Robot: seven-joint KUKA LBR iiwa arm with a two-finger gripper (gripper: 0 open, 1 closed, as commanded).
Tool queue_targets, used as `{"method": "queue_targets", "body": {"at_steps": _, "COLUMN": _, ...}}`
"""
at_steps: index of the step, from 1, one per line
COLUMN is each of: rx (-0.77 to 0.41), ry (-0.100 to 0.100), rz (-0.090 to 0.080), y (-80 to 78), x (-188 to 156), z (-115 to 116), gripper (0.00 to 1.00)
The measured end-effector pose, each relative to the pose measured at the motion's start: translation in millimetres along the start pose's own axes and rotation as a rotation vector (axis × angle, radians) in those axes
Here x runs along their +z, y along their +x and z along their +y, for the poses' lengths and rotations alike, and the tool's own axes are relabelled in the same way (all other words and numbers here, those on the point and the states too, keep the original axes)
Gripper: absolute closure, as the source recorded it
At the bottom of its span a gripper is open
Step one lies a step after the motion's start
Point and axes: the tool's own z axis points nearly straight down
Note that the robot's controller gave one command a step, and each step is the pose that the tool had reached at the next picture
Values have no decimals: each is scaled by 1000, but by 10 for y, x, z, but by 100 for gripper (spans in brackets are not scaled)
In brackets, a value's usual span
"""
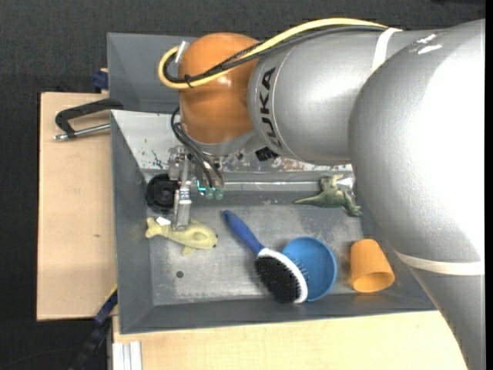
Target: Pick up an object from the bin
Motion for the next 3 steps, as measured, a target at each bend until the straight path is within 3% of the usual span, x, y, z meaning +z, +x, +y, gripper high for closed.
{"method": "queue_targets", "body": {"at_steps": 1, "rx": -109, "ry": 1, "rz": -9, "y": 83, "x": 759, "z": -452, "gripper": 0}}
{"method": "queue_targets", "body": {"at_steps": 2, "rx": -110, "ry": -3, "rz": -19, "y": 56, "x": 707, "z": -425, "gripper": 100}}
{"method": "queue_targets", "body": {"at_steps": 3, "rx": -111, "ry": -3, "rz": -12, "y": 80, "x": 741, "z": -422, "gripper": 0}}
